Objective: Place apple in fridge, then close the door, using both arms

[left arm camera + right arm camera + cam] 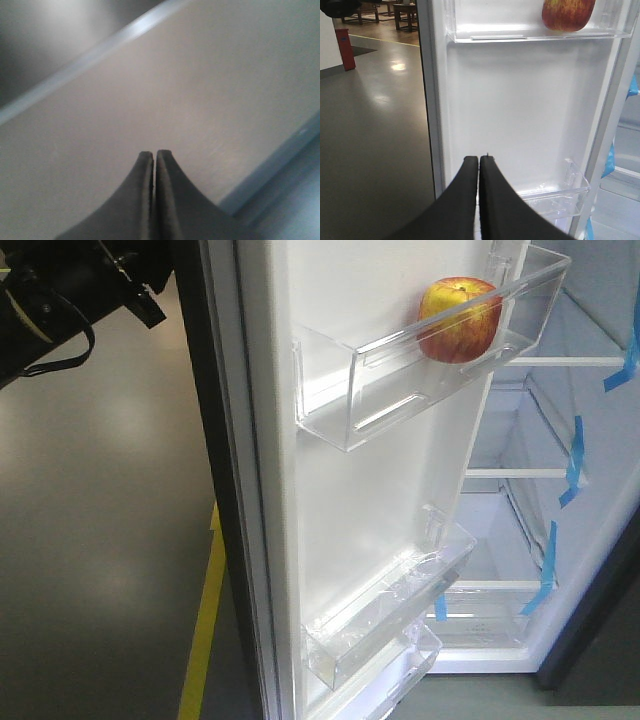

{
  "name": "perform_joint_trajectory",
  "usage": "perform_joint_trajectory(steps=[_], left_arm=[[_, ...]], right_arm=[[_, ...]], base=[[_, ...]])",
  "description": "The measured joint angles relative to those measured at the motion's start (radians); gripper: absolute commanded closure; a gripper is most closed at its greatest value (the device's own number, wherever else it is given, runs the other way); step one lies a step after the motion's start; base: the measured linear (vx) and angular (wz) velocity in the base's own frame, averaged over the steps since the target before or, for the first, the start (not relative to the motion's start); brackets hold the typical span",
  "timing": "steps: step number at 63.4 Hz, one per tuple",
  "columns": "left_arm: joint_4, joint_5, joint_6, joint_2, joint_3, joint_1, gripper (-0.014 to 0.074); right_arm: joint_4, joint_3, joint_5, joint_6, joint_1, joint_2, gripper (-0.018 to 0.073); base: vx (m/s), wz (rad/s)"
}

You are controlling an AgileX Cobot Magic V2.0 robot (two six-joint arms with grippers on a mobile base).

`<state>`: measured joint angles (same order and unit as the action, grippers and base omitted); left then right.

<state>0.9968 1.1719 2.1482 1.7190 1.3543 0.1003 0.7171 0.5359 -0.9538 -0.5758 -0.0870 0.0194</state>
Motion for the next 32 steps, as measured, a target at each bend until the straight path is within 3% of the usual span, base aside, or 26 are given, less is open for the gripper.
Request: perform_joint_trajectory(steps=[8, 20, 32], left_arm=[[0.005, -0.011, 0.0, 0.0, 0.0, 0.04, 0.0482], [0.011, -0.047, 0.001, 0.002, 0.0, 0.156, 0.0415], [0.1, 0.013, 0.002, -0.001, 0.003, 0.241, 0.0395]], right_arm=[[0.0, 0.0, -0.002, 0.0, 0.0, 0.0, 0.0563], [0.0, 0.0, -0.004, 0.0, 0.0, 0.0, 0.0563], [0.024, 0.0, -0.004, 0.0, 0.0, 0.0, 0.0563]], base=[[0.0, 0.0], [0.0, 0.0], [0.0, 0.0]])
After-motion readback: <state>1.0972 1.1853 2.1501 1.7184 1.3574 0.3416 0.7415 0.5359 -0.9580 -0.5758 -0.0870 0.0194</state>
